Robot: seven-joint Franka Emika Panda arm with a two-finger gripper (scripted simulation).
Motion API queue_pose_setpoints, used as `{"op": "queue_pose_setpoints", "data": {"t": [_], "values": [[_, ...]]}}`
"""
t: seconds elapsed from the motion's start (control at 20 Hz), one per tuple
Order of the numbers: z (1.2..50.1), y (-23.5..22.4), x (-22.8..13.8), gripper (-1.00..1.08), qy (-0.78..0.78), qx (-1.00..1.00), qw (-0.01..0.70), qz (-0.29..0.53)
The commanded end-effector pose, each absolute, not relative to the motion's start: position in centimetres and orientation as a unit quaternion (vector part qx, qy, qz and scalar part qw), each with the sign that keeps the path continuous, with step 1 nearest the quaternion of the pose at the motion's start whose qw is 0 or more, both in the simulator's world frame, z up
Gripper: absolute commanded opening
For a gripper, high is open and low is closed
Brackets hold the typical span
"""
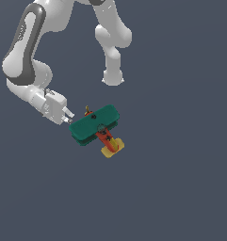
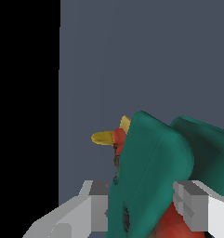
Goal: Pick up the object and move it to a goal position.
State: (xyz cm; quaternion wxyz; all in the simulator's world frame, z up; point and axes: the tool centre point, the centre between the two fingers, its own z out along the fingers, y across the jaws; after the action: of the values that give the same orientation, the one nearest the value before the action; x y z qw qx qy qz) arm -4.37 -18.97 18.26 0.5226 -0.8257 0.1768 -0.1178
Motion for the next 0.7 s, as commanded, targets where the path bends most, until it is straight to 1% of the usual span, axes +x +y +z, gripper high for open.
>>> {"op": "queue_pose_setpoints", "data": {"t": [0.0,0.25,0.65], "values": [[17.9,-18.1,-4.3,0.28,0.175,-0.822,0.53,-0.112],[17.8,-18.5,-4.3,0.28,0.178,-0.818,0.534,-0.119],[17.1,-17.4,-4.2,0.28,0.174,-0.814,0.541,-0.12]]}}
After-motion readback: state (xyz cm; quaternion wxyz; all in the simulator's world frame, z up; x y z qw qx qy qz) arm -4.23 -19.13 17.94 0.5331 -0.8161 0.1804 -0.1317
